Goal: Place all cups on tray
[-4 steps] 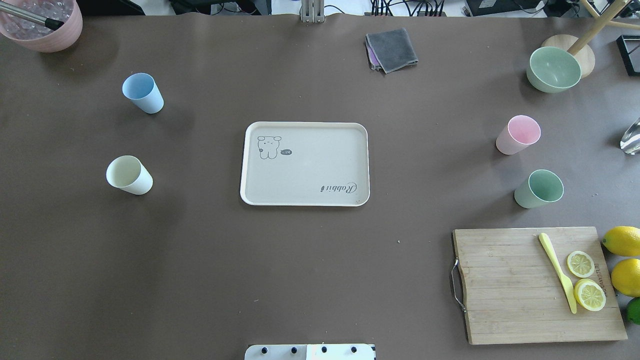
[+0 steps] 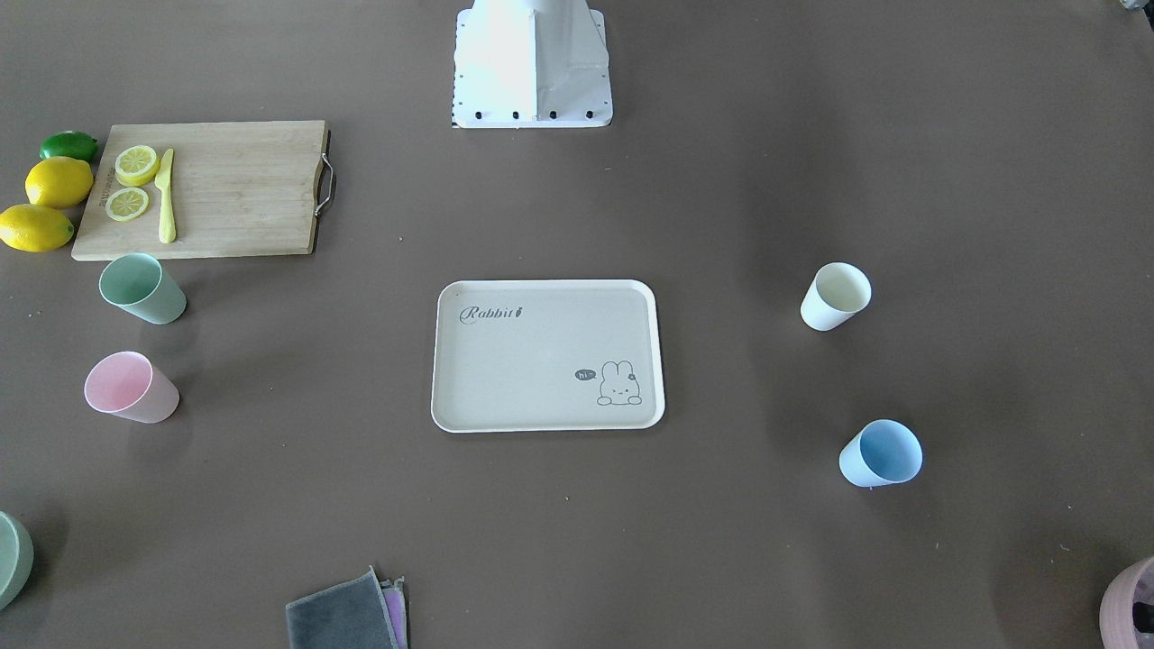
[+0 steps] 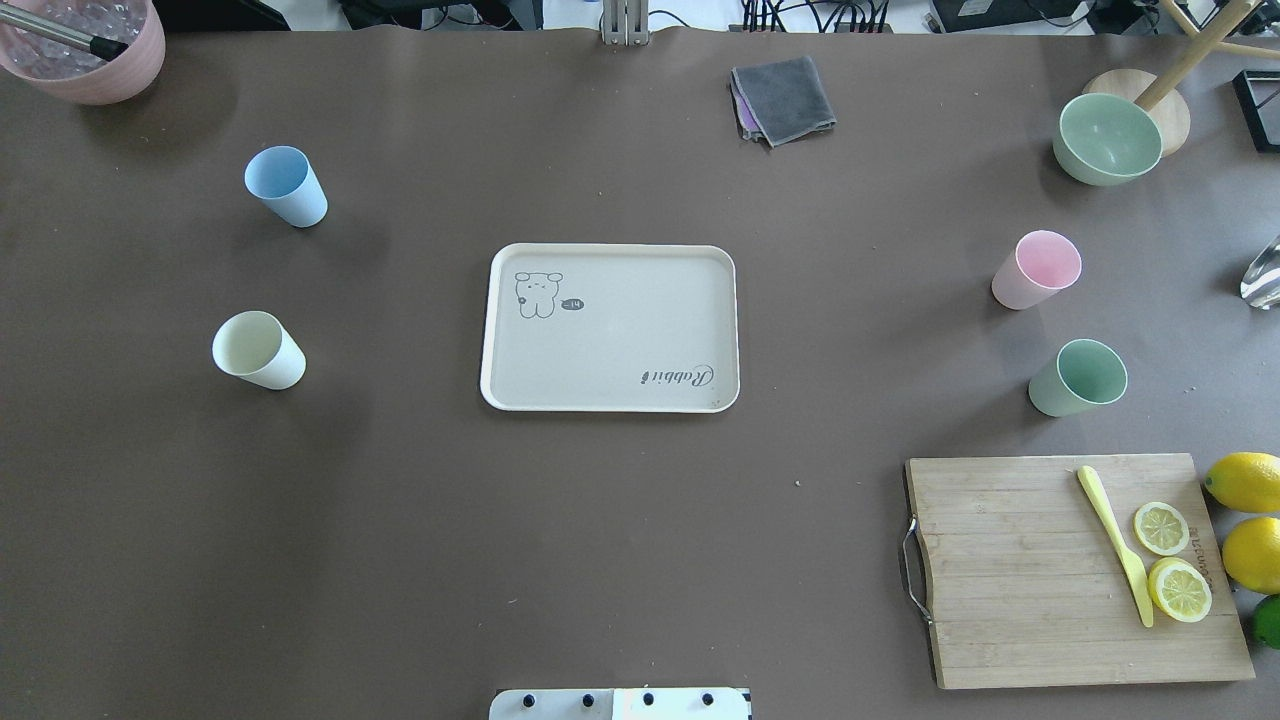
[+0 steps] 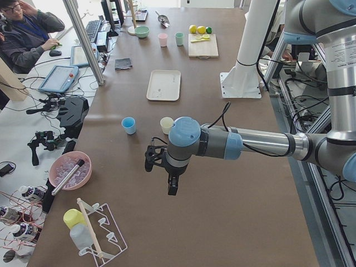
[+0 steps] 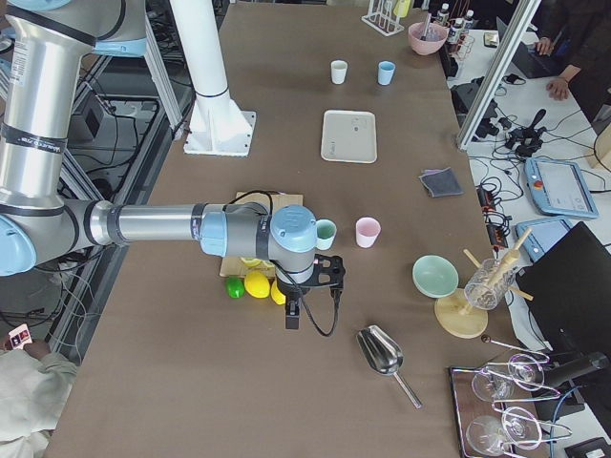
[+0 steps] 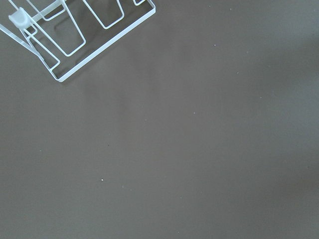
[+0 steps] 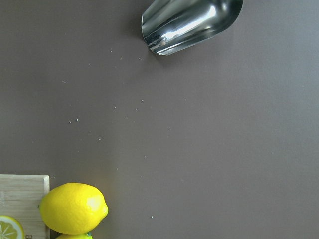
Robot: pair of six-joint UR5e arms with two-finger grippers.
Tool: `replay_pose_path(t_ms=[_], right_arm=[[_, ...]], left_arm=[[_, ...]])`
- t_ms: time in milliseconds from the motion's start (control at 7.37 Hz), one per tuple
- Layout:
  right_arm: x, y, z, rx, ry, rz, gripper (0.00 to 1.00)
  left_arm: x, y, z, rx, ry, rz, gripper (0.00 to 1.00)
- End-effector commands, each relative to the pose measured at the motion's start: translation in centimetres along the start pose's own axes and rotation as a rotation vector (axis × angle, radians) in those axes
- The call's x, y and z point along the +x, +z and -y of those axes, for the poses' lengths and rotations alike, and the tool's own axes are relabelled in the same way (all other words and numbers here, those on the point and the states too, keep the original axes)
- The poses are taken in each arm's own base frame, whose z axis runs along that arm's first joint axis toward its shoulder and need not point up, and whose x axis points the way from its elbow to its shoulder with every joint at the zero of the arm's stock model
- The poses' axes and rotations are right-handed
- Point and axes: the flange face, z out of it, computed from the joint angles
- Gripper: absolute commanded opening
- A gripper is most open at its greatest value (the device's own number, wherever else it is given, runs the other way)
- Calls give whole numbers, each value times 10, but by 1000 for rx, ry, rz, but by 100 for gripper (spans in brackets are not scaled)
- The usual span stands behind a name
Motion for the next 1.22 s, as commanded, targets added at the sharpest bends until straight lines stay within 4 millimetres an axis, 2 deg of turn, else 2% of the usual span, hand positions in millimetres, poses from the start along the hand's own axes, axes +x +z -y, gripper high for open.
replay_pose_path(t_ms=[0, 136, 271, 407, 543, 678, 950, 1085], right_arm=[[2, 1, 0, -2, 9, 0, 100], [2, 1, 1, 11, -1, -1, 100], [-7, -7, 8, 63, -46, 9, 100], [-20, -21, 18, 187, -150, 21, 100], [-25, -31, 22, 278, -223, 11, 100], [-31, -46, 29, 316, -239, 17, 100], [-44, -62, 58, 343, -233, 24, 100], [-56, -70, 72, 356, -200, 42, 100]], left_arm=[[3, -9, 4, 77, 93, 17, 99], [3, -8, 12, 87, 105, 17, 99], [16, -21, 30, 130, 145, 10, 99], [33, -38, 60, 231, 242, 16, 99], [31, -34, 79, 238, 249, 11, 99], [40, -43, 82, 263, 287, 3, 99], [62, -46, 85, 353, 414, -105, 99], [89, -41, 97, 339, 395, -156, 99]])
